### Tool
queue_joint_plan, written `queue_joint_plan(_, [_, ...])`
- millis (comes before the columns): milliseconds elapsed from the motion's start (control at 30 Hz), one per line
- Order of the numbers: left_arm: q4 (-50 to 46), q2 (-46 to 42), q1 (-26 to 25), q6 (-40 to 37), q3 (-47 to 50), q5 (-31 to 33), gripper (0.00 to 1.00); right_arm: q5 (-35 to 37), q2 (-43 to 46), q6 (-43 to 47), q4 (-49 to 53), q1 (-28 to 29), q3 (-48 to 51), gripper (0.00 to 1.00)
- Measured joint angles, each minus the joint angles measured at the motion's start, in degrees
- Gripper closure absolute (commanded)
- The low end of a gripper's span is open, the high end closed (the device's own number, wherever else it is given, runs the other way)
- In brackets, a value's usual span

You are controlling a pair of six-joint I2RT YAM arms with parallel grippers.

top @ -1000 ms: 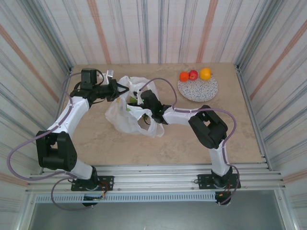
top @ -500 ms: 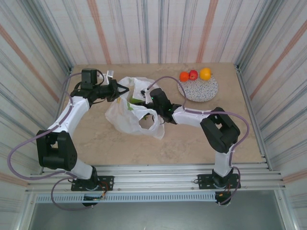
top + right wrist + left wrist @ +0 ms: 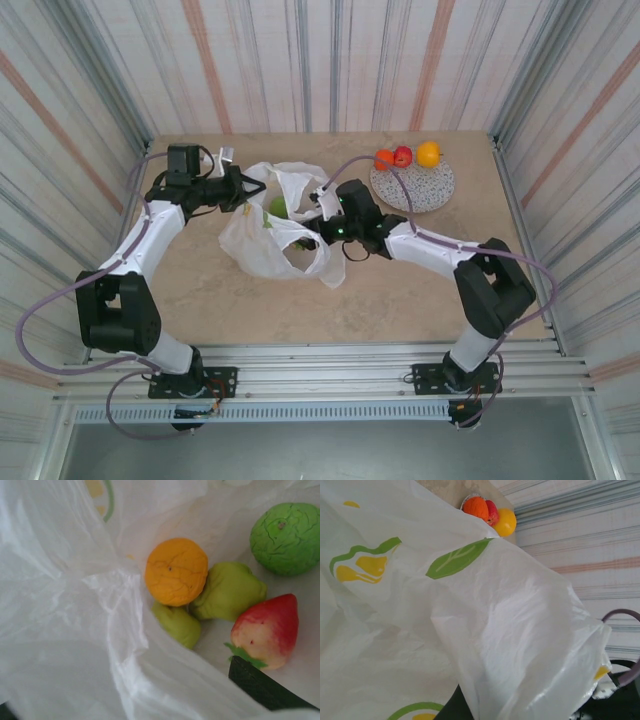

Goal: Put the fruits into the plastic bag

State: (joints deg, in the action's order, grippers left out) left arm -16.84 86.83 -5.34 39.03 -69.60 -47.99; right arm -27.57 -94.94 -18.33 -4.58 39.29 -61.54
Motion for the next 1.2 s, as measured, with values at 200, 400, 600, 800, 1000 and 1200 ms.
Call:
queue_joint_plan(200, [0.0, 0.0, 0.0, 0.0, 0.0, 0.2, 1.00, -0.7, 7.0, 3.4, 3.4, -1.9, 3.2, 0.27])
queue_joint_plan(400, [0.0, 0.0, 0.2, 0.0, 0.0, 0.3, 1.00, -1.2, 11.4, 6.3, 6.6, -4.2, 3.8, 0.24])
queue_joint_plan(600, [0.0, 0.0, 0.2, 0.0, 0.0, 0.6, 1.00, -1.4, 15.3, 8.4, 9.8, -6.3, 4.5, 0.21])
queue_joint_plan(800, [0.0, 0.0, 0.2, 0.0, 0.0, 0.6, 1.00, 1.8, 19.3, 8.5, 12.2, -8.8, 5.2, 0.13])
queue_joint_plan(1000, [0.0, 0.0, 0.2, 0.0, 0.0, 0.6, 1.00, 15.5, 22.2, 6.1, 13.2, -15.2, 5.2, 0.03])
queue_joint_plan(1200, [0.0, 0.0, 0.2, 0.0, 0.0, 0.6, 1.00, 26.3, 18.3, -0.2, 11.1, -23.4, 4.2, 0.03])
